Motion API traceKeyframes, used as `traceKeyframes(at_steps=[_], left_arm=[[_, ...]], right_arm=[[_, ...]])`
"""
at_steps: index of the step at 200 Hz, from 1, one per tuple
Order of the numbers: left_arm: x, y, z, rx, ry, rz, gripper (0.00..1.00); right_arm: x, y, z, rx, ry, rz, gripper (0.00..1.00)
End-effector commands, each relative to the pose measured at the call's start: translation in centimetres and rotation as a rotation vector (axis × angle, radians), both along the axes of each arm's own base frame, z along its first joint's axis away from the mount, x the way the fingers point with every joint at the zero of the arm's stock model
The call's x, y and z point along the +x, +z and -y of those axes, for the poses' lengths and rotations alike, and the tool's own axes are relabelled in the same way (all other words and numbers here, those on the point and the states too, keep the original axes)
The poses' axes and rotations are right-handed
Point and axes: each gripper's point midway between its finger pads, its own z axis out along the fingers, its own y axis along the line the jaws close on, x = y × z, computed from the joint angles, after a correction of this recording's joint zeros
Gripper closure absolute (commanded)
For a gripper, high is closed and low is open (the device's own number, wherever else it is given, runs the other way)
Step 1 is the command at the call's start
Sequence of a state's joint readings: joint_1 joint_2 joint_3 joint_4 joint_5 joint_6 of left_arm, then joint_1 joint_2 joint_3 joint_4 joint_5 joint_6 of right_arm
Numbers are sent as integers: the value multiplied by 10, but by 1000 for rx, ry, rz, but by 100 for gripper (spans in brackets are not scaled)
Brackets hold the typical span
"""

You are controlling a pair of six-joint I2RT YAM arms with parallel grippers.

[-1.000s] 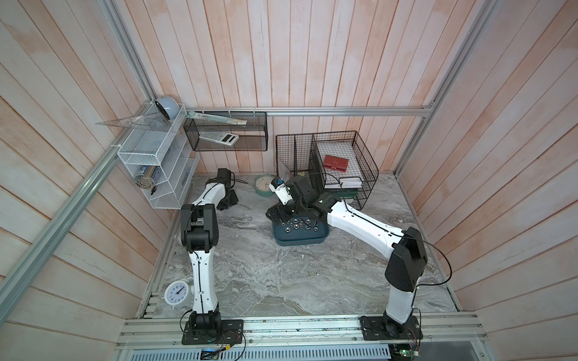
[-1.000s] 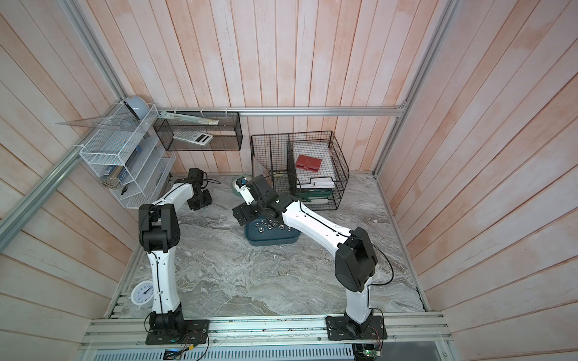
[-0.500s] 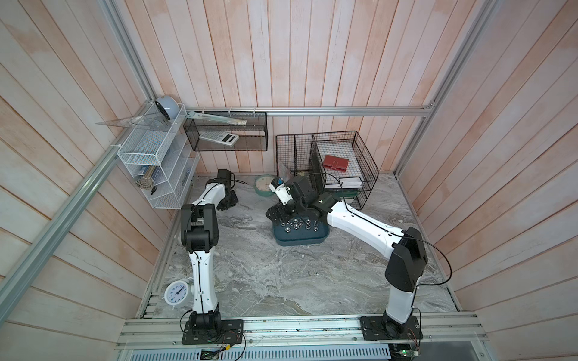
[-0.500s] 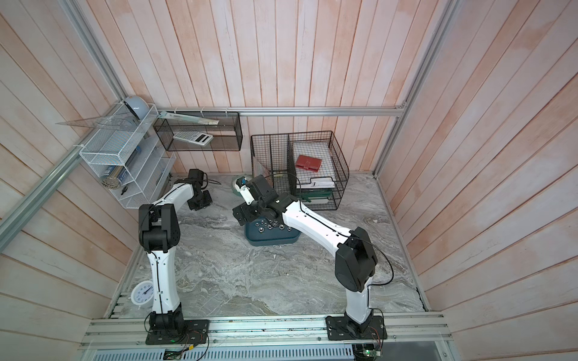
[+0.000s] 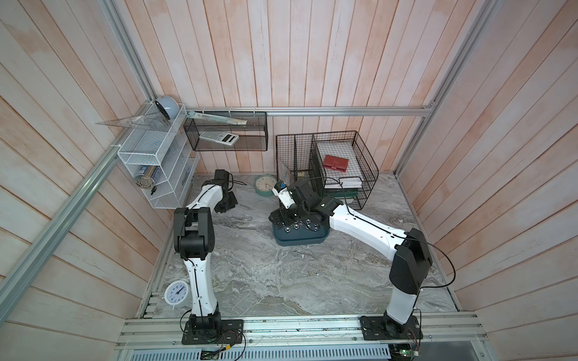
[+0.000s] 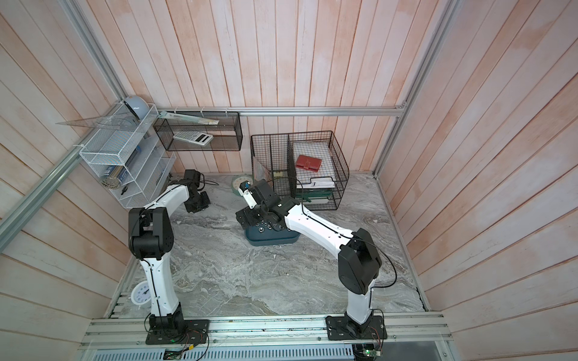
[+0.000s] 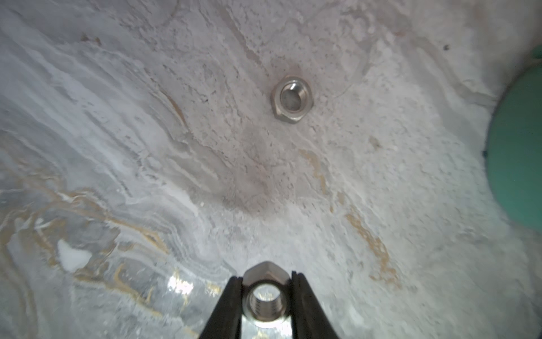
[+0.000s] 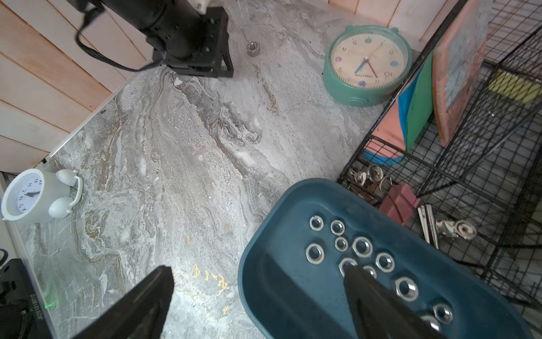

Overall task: Put the nuts on the desktop into the storage box
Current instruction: Pick up the nut from the center of the board, then place the nut in the storage box.

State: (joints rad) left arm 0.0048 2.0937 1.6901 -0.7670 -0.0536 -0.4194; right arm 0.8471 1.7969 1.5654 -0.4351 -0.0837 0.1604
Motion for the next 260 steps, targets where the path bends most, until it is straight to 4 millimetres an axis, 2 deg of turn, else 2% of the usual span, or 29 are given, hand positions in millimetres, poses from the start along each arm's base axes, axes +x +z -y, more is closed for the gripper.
traceKeyframes(at_steps=[1,19,70,119,144,171,206,260], left_arm=[[-6,28,21,-21,-31,61,78],[-15,41,36,-15,-63,74,78],[-40,65,100,-25,-181,98,78],[-66,74,167,-66,-279,117,78],[-77,72,199,-90,-328,120,78],[-90,63,227,-99,-380,102,78],[-105,39,255,-141,-410,55,78],[-113,4,262,-122,-434,-25,78]], right_arm=[[-1,20,13,41,-45,33,2],[-7,16,22,33,-59,26,2],[-24,7,57,-2,-122,28,2],[-40,0,92,-30,-190,32,2],[-46,-3,104,-36,-218,35,2],[-50,-4,114,-46,-233,38,2],[-53,-5,120,-51,-245,39,2],[-52,-7,119,-49,-245,37,2]])
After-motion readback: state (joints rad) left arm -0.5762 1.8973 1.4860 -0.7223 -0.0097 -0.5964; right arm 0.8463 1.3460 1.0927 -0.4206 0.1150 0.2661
